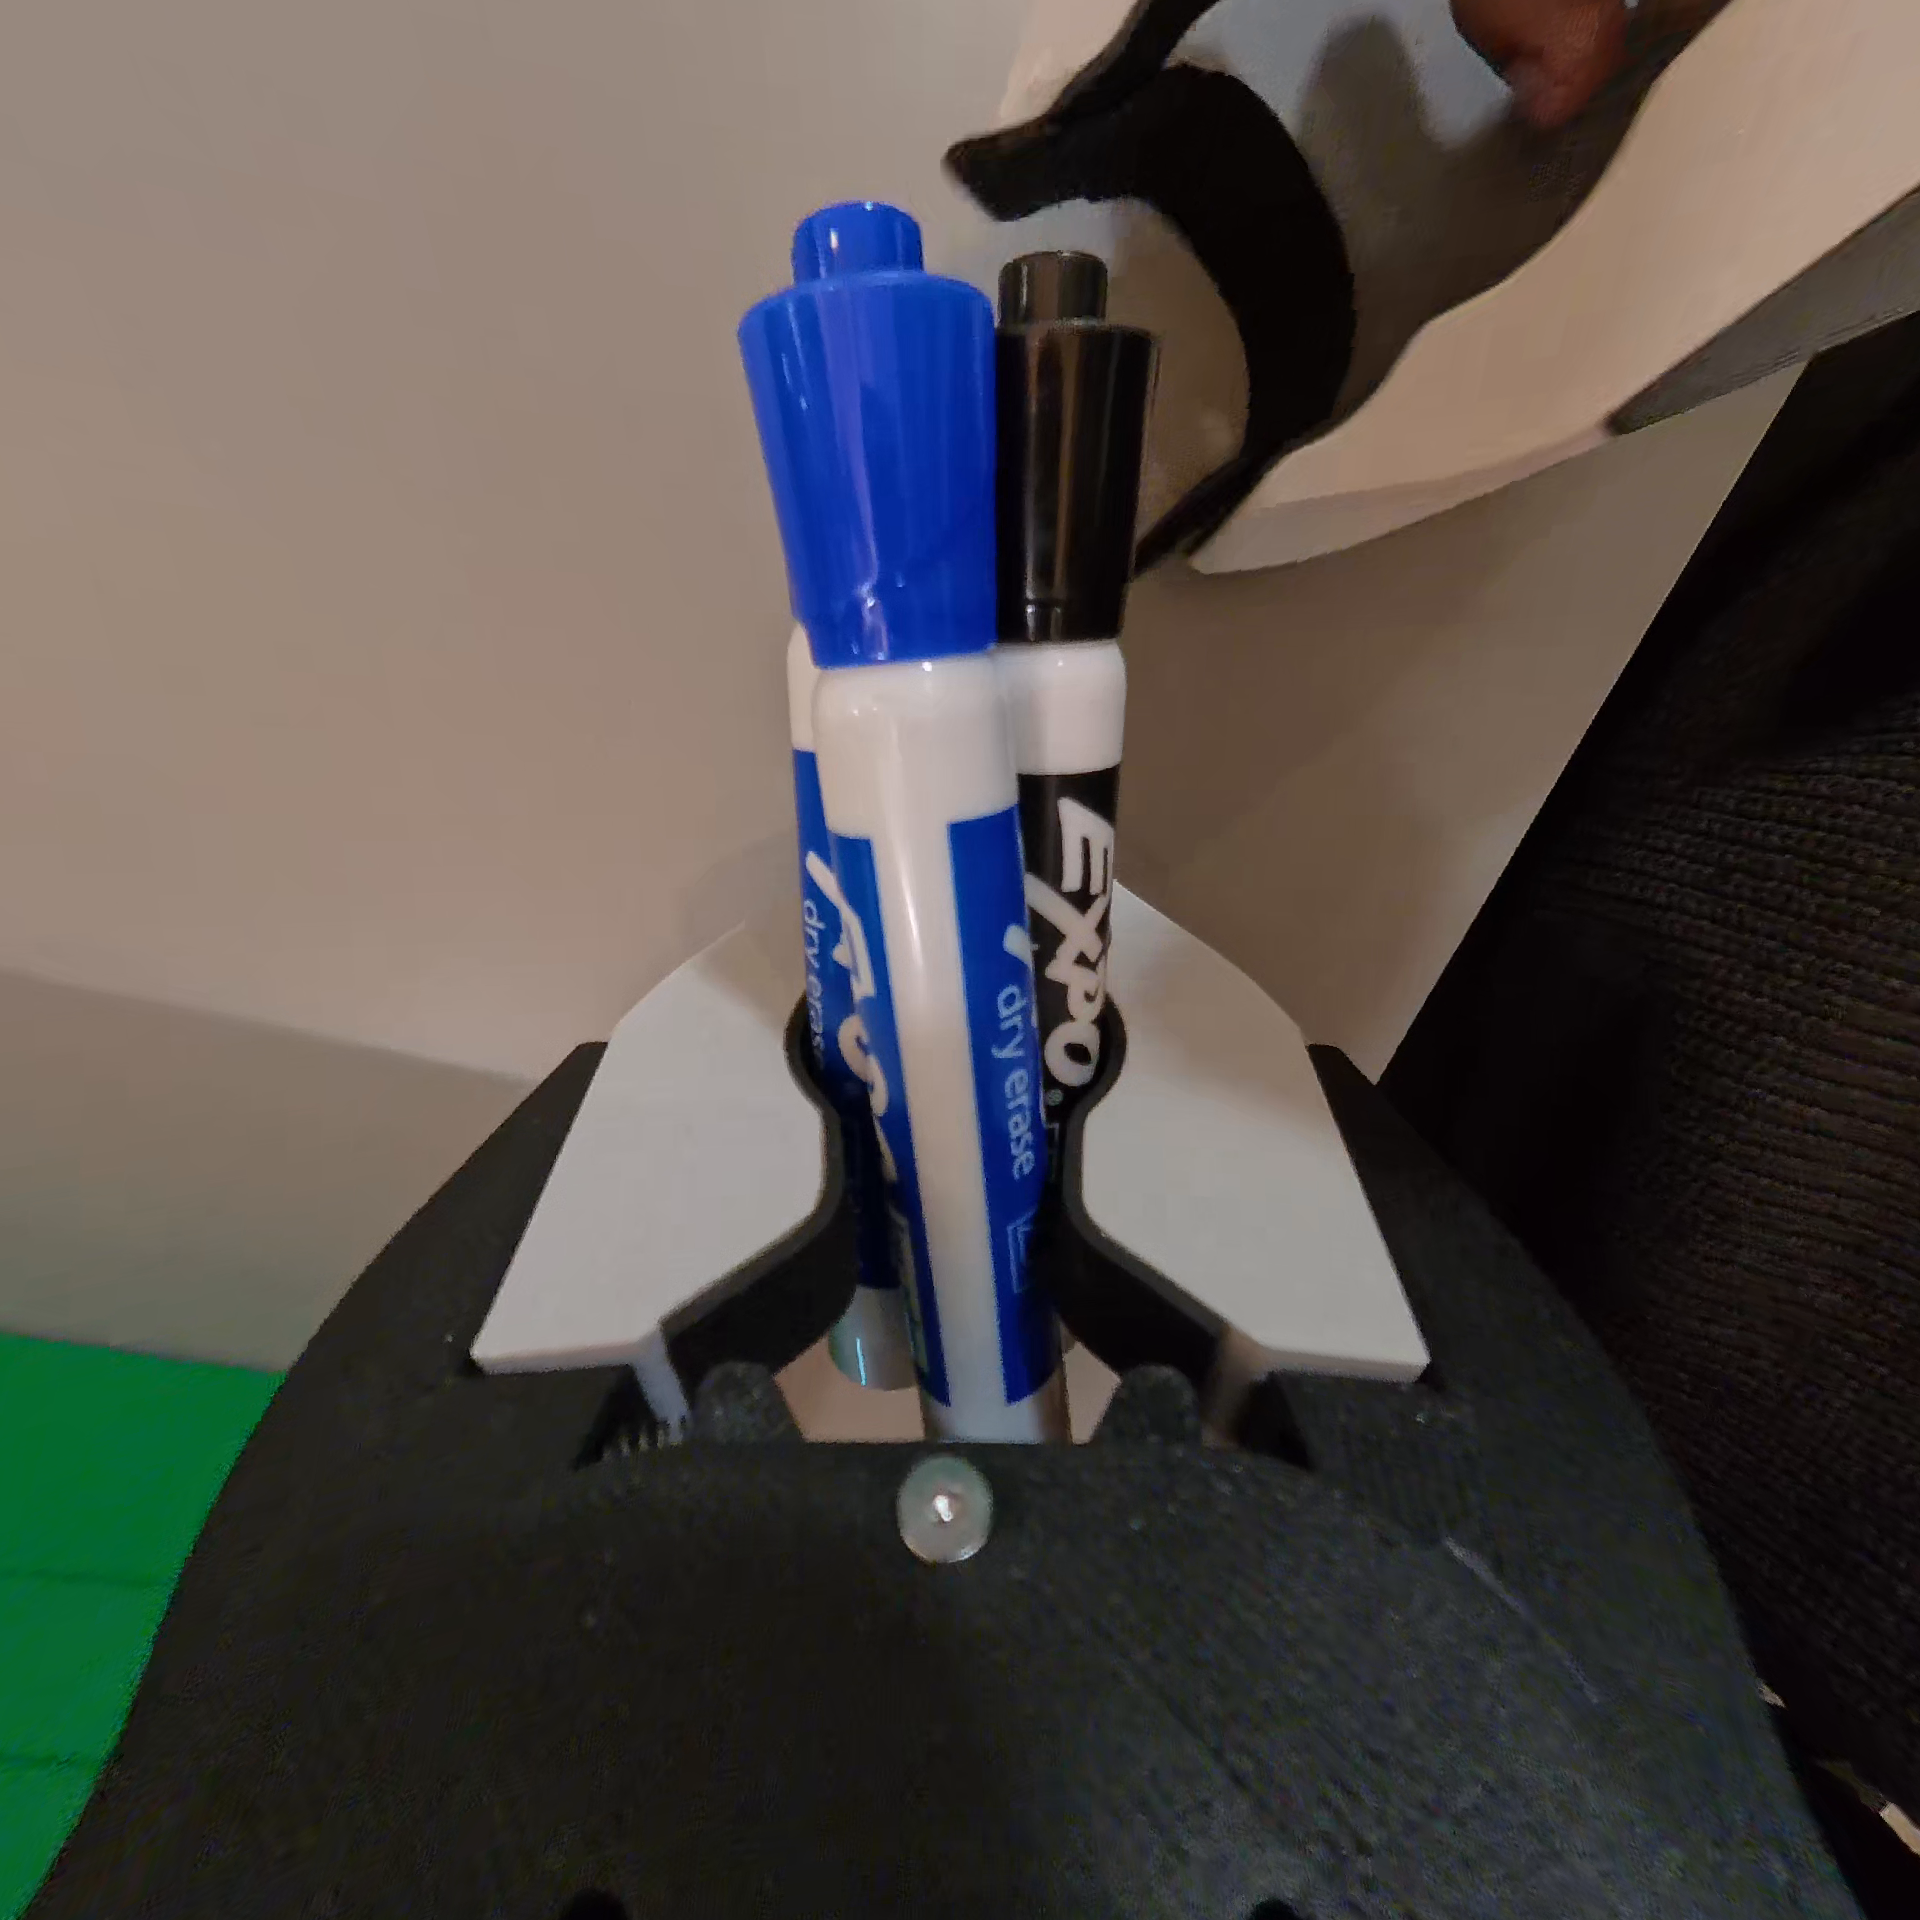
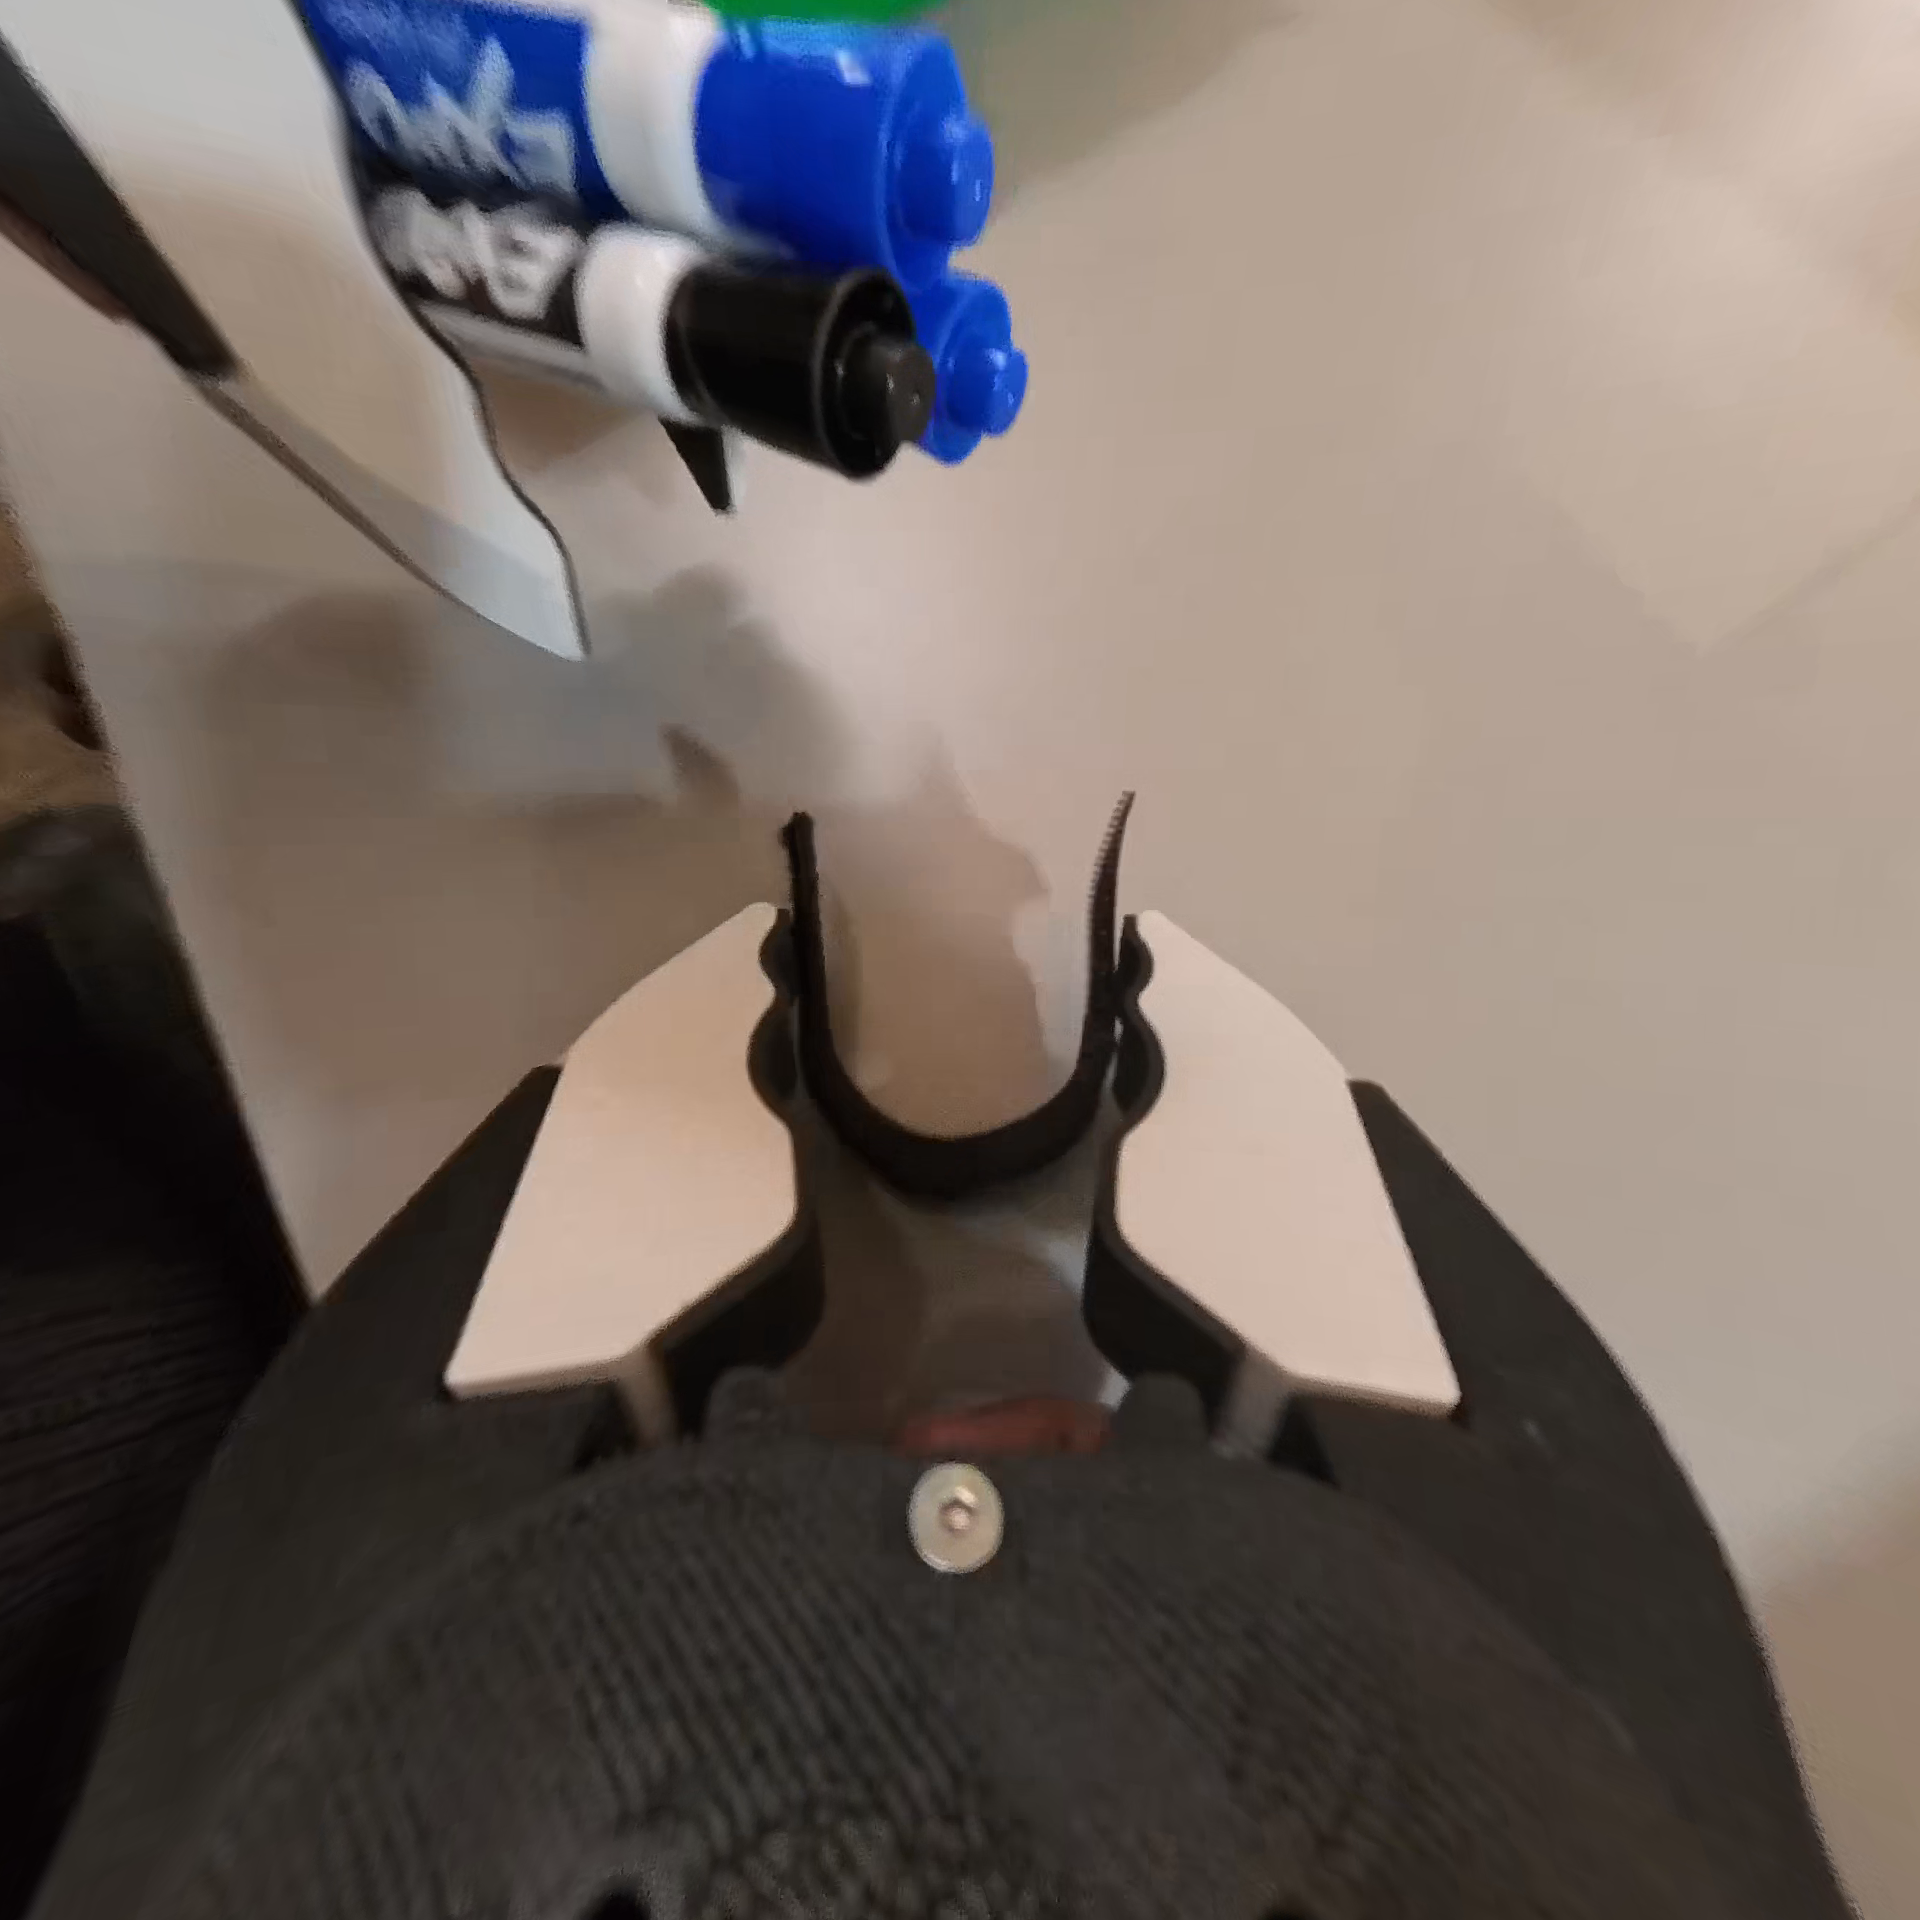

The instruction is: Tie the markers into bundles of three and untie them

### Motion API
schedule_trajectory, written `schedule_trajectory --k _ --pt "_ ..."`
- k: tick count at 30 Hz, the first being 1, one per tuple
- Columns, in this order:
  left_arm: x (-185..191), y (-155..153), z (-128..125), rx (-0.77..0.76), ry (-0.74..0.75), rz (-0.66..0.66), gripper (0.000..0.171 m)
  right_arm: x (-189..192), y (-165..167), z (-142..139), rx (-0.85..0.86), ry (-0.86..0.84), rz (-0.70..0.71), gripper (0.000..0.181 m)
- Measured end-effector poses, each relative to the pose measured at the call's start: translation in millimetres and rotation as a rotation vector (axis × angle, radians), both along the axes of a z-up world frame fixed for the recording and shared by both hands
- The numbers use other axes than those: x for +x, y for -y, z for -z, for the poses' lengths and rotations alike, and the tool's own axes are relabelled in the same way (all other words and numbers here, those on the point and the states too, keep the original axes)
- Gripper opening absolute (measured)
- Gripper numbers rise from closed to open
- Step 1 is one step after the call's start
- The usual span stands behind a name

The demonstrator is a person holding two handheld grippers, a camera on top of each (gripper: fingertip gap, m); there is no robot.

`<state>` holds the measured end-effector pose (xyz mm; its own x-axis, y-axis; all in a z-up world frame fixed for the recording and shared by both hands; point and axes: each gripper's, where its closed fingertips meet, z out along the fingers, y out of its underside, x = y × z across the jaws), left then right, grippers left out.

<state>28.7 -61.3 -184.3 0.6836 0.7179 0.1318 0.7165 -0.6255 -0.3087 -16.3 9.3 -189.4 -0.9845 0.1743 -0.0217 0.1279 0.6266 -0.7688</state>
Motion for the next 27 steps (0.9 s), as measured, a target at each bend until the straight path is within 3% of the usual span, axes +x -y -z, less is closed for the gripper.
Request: schedule_trajectory --k 6,11,27 --pt "0 3 -1 0.006 0.002 -0.008 0.045 9 7 -46 -0.307 0.236 -0.036 0.047" --pt "4 -3 1 0.0 0.016 0.023 0.046 6 5 -36 -0.277 0.261 -0.022 0.046" --pt "19 -23 6 0.041 0.068 0.13 0.046 24 10 -49 -0.348 0.308 -0.114 0.052"
